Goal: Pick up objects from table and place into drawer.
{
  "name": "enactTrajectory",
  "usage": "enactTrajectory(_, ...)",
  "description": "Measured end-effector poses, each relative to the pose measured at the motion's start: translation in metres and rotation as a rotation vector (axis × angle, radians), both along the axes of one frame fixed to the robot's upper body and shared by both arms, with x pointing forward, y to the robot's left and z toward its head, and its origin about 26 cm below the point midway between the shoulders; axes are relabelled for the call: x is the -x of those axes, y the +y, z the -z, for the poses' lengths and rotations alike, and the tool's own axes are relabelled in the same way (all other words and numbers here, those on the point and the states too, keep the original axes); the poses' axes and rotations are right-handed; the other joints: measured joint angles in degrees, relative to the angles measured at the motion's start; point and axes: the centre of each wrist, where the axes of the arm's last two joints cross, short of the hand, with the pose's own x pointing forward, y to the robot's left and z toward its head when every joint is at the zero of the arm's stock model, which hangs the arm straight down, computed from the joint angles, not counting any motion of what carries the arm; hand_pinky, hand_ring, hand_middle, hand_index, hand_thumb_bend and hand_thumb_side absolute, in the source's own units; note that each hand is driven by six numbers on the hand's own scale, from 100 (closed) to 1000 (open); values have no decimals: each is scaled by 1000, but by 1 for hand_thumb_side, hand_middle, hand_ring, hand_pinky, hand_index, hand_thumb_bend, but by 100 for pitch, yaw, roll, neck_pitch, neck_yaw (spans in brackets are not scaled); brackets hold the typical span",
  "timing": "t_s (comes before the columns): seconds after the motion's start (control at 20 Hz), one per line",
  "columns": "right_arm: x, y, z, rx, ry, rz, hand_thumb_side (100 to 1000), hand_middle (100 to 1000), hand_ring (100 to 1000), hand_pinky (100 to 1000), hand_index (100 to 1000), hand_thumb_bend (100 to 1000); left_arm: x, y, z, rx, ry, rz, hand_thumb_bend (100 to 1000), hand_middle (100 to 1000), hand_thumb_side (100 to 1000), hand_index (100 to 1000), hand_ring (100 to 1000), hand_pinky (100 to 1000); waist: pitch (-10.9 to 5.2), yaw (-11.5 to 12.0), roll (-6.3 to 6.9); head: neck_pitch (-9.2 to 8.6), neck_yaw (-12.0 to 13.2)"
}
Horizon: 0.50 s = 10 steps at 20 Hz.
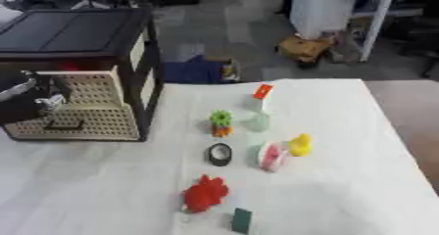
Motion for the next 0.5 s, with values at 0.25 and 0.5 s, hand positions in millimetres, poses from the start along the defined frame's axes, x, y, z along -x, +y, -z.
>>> enactTrajectory(0.25,0,-1,0,-2,-4,4,1000,618,651,663,814,100,18,-6,3,-12,4,44,100,853,1000,938,811,616,-12,44,-48,58,-106)
enactTrajectory(0.5,1,-1,0,-6,-5,4,1000,619,651,663,814,100,36,-9,-5,-39,-30,62,100,850,1000,941,816,619,-77,87,-68,98,-155)
